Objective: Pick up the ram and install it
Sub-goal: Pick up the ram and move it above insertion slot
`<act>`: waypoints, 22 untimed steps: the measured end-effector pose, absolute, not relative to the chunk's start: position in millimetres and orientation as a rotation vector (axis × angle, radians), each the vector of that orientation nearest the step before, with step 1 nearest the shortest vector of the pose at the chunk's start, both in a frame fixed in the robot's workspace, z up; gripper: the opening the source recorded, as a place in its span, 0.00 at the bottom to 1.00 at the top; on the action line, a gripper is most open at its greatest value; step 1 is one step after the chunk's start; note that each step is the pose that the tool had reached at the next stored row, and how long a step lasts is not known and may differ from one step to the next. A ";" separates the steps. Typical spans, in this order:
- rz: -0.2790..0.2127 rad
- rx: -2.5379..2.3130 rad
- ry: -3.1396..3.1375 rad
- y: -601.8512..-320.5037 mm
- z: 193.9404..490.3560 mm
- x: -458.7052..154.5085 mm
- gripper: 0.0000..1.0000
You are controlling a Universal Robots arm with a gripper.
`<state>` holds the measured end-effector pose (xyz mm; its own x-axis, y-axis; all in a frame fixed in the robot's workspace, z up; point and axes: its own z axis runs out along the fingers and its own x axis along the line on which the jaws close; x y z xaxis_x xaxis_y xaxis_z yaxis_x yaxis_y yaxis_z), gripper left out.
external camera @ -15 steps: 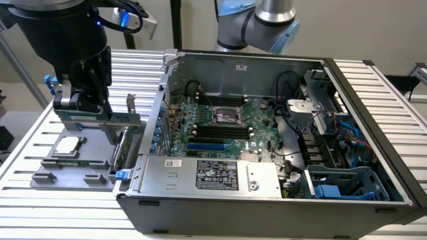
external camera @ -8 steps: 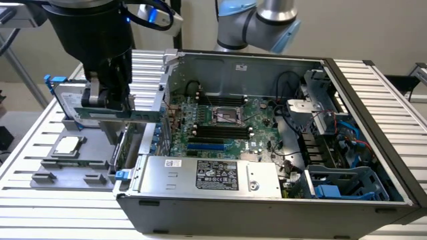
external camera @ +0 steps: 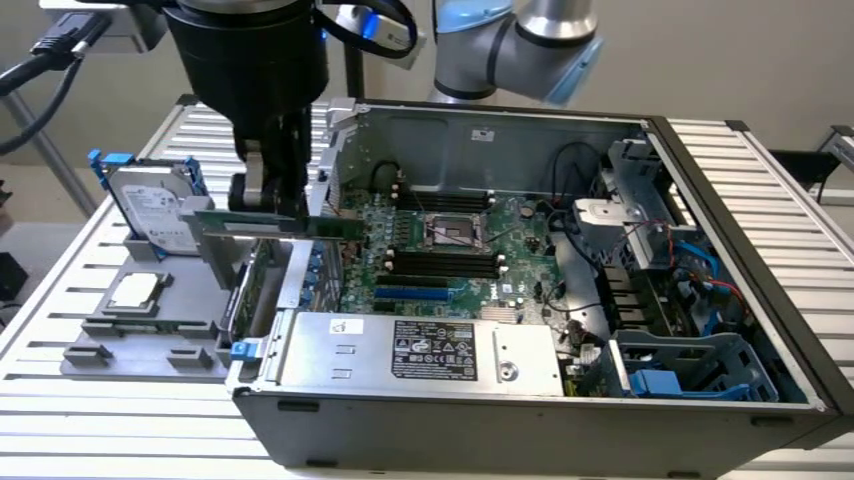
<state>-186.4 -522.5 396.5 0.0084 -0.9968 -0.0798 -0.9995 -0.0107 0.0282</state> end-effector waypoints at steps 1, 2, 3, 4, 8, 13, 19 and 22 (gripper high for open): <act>0.121 -2.204 2.183 -522.5 396.8 -182.1 0.13; 0.123 -2.203 2.181 -522.5 397.1 -177.8 0.13; 0.125 -2.202 2.180 -522.5 397.4 -173.5 0.13; 0.127 -2.200 2.179 -522.5 397.8 -169.2 0.13; 0.137 -2.196 2.174 -522.5 399.0 -151.8 0.13; 0.147 -2.190 2.168 -522.5 399.7 -131.6 0.13; 0.152 -2.186 2.163 -522.4 399.7 -112.0 0.13; 0.152 -2.186 2.162 -520.4 398.9 -102.3 0.13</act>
